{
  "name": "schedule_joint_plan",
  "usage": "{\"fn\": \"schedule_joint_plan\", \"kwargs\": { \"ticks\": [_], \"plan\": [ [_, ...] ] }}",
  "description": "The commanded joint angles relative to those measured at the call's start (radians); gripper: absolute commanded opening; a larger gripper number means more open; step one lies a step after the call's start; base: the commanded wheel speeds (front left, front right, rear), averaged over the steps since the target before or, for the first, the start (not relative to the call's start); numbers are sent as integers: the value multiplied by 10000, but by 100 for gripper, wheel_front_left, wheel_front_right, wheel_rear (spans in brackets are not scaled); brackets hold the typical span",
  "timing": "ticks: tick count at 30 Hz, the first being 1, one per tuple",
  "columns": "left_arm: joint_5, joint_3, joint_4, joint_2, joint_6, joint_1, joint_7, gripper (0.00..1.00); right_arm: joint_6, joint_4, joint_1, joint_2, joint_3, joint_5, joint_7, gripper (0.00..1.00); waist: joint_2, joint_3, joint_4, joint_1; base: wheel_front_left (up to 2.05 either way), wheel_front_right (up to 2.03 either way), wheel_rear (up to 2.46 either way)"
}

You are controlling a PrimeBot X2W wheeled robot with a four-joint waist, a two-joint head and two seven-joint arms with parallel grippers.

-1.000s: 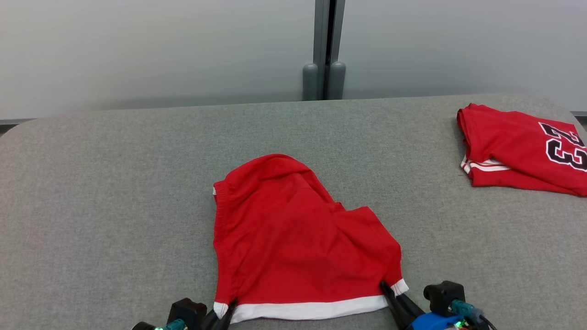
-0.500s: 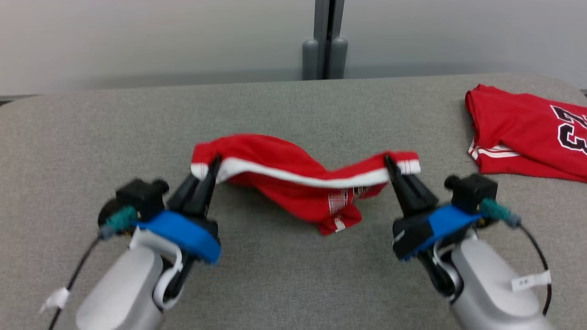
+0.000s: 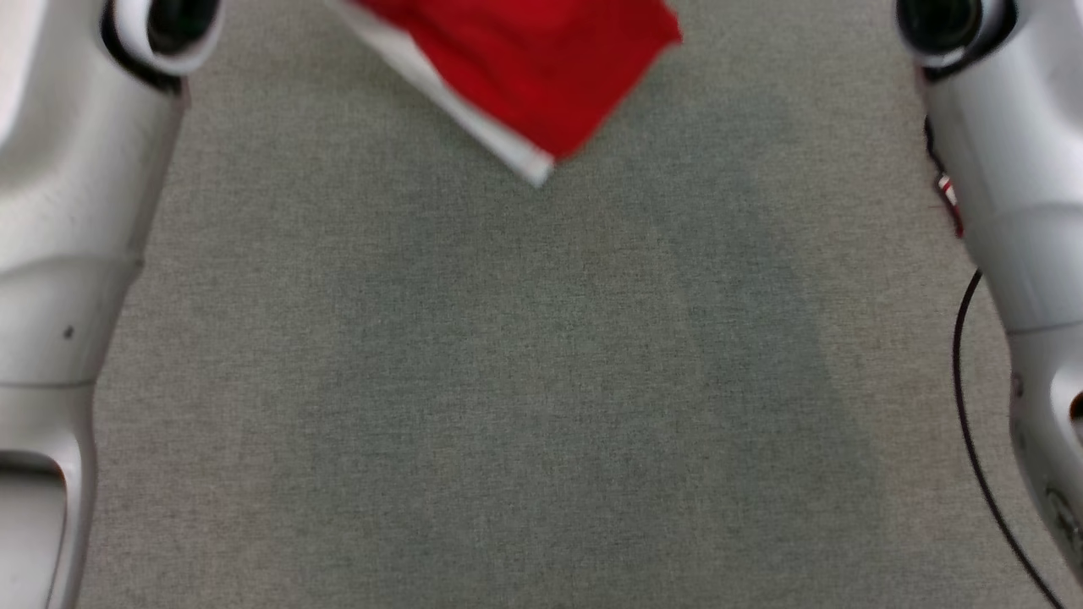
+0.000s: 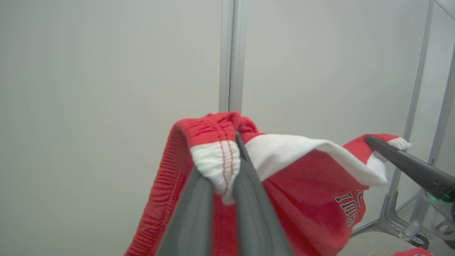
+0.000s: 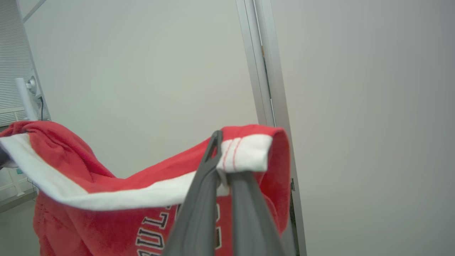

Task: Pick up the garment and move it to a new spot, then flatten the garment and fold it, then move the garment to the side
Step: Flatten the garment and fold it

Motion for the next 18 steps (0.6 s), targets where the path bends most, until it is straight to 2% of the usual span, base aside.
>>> {"fn": "schedule_joint_plan", "kwargs": {
  "ticks": [1,5,8,12,18],
  "plan": [
    [-136,-131,296,-115,-11,-865,-163,0,5,254,-881,-9,0,131,-49,0,-6,319,129,-5,0,0,0],
    [-498,-381,775,-337,-11,-2232,-593,0,4,725,-2204,-104,69,367,-100,0,-6,562,111,-5,0,0,0],
    [-807,-680,1121,-368,-11,-2469,-917,0,4,1034,-2504,-195,452,426,-124,0,-6,644,110,-5,0,0,0],
    [-1114,-1196,1311,-153,-11,-1721,-1476,0,4,1246,-1732,-312,1132,611,-162,0,-6,618,66,-5,0,0,0],
    [-1245,-1462,1052,46,-12,494,-1899,0,4,888,49,-617,1773,860,-174,0,-6,462,37,-5,0,0,0]
  ]
}}
